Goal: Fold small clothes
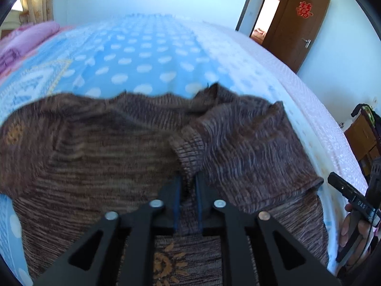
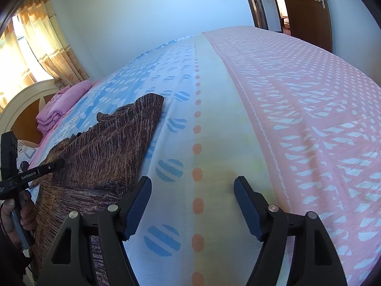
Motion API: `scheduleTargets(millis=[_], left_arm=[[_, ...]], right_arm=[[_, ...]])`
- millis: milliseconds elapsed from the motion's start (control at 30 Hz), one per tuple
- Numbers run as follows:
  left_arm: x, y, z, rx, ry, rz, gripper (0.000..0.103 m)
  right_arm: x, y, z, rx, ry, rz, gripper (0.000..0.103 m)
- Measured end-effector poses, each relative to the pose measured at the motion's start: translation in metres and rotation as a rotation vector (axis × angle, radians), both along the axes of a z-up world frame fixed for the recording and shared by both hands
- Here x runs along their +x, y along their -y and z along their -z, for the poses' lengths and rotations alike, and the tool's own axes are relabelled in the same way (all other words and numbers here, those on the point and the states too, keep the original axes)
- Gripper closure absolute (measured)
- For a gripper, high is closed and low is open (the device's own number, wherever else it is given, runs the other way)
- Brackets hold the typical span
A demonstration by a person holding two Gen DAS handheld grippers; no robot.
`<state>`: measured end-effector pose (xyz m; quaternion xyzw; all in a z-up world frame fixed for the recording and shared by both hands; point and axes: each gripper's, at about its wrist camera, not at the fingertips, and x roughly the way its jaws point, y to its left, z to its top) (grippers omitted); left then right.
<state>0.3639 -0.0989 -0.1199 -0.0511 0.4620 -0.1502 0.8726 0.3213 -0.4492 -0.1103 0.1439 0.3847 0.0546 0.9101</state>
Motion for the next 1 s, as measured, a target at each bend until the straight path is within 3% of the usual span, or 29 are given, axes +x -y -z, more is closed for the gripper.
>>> scheduleTargets(millis=[100, 167, 233, 300, 367, 400, 433, 533, 567, 700, 767, 833, 867, 933, 1000], left_arm=[[0.008, -0.012, -0.004, -0.049, 0.003, -0.026, 0.083], [0.02, -0.022, -0.009, -0.1, 0.006, -0.052, 0.069], [0.035, -0.027, -0.008, -0.17, -0.021, -0.052, 0.045], [0.051, -0.026, -0.002, -0.22, -0.067, -0.041, 0.045], [0.064, -0.019, 0.007, -0.22, -0.093, -0.041, 0.048], [0.069, -0.013, 0.012, -0.208, -0.117, -0.032, 0.061], [0.073, -0.006, 0.019, -0.204, -0.14, -0.015, 0.085], [0.063, 0.0, 0.01, -0.207, -0.071, 0.002, 0.093], [0.053, 0.001, 0.001, -0.189, -0.011, 0.002, 0.093], [0.011, 0.018, -0.028, 0.028, 0.232, 0.0, 0.092], [0.01, 0.026, -0.019, 0.177, 0.236, -0.047, 0.086], [0.023, 0.023, -0.005, 0.264, 0.178, -0.101, 0.064], [0.028, 0.018, 0.002, 0.292, 0.151, -0.136, 0.065], [0.03, 0.0, 0.006, 0.191, 0.096, -0.133, 0.068], [0.022, -0.008, 0.004, 0.139, 0.093, -0.132, 0.069]], right_arm=[[0.0, -0.001, 0.0, -0.009, 0.0, 0.0, 0.029], [0.0, -0.003, 0.0, -0.017, -0.002, 0.0, 0.029], [0.0, -0.005, 0.0, -0.029, -0.005, -0.001, 0.029], [0.001, -0.007, 0.0, -0.047, -0.007, -0.003, 0.028], [0.001, -0.009, 0.0, -0.061, -0.01, -0.005, 0.027], [0.001, -0.01, 0.0, -0.065, -0.01, -0.006, 0.026], [0.001, -0.01, 0.0, -0.067, -0.011, -0.007, 0.026], [0.001, -0.009, 0.001, -0.065, -0.013, -0.01, 0.025], [0.001, -0.009, 0.001, -0.064, -0.013, -0.011, 0.025], [0.003, -0.012, 0.001, -0.075, -0.02, -0.017, 0.023], [0.003, -0.013, 0.001, -0.086, -0.022, -0.021, 0.021], [0.003, -0.014, 0.001, -0.089, -0.022, -0.021, 0.021], [0.003, -0.014, 0.001, -0.088, -0.021, -0.021, 0.021], [0.002, -0.013, 0.001, -0.082, -0.02, -0.02, 0.021], [0.002, -0.012, 0.001, -0.079, -0.019, -0.02, 0.021]])
